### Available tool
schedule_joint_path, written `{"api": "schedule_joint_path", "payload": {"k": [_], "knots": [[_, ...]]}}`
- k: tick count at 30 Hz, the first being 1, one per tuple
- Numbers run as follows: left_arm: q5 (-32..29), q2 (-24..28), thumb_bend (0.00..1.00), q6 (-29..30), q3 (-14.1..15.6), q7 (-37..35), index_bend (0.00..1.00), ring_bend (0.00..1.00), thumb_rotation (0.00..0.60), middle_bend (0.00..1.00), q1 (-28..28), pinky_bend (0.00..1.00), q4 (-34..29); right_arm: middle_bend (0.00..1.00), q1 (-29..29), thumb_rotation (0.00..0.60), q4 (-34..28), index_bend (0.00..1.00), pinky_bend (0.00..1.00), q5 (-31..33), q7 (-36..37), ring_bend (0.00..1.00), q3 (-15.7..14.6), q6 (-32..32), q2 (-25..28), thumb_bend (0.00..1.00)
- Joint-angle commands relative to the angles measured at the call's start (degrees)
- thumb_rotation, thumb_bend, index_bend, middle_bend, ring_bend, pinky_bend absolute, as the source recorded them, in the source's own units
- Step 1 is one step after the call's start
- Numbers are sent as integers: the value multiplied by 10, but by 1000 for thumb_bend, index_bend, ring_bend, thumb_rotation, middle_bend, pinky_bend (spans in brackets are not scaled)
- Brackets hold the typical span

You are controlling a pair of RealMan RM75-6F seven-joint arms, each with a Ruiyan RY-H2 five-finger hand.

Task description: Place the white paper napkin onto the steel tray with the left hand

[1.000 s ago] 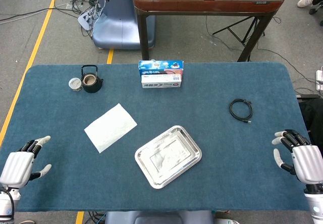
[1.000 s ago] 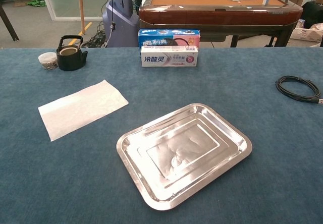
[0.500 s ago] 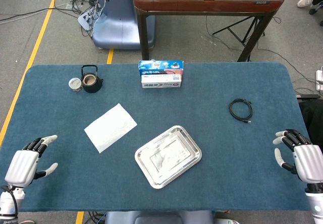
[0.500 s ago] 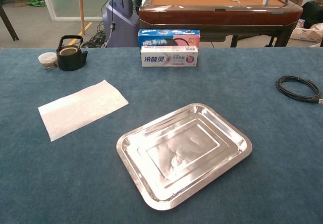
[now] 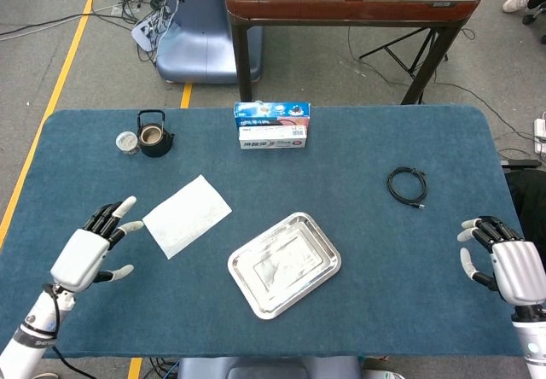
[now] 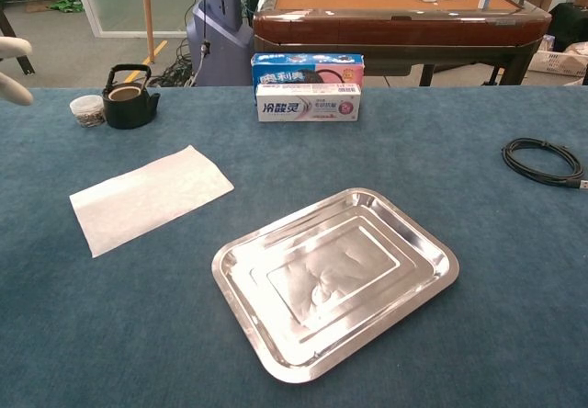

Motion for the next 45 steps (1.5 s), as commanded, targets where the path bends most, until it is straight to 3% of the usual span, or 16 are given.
{"api": "schedule_joint_path", "payload": {"k": [1, 7, 17, 31, 45], "knots": [[5, -17, 88, -20, -7, -2, 282, 0, 600, 0, -24, 67, 20, 353, 2, 600, 1, 461, 380, 3, -2, 222, 1, -4, -2, 483], [11, -53, 83, -44, -11, 21, 322, 0, 600, 0, -60, 67, 70, 353, 4, 600, 5, 461, 379, 12, -3, 223, 4, -11, -3, 482], [4, -95, 77, -81, 6, 20, 352, 0, 600, 0, -93, 66, 164, 354, 5, 600, 9, 461, 379, 23, 5, 223, 8, -17, -1, 482], [3, -138, 78, -77, 39, -13, 369, 0, 600, 0, -102, 129, 281, 354, 5, 600, 8, 461, 379, 26, 0, 223, 10, -17, -2, 482], [-9, -201, 77, -61, 54, -59, 412, 0, 600, 0, -101, 101, 387, 354, 5, 600, 6, 461, 379, 24, -2, 222, 9, -15, -2, 482]]}}
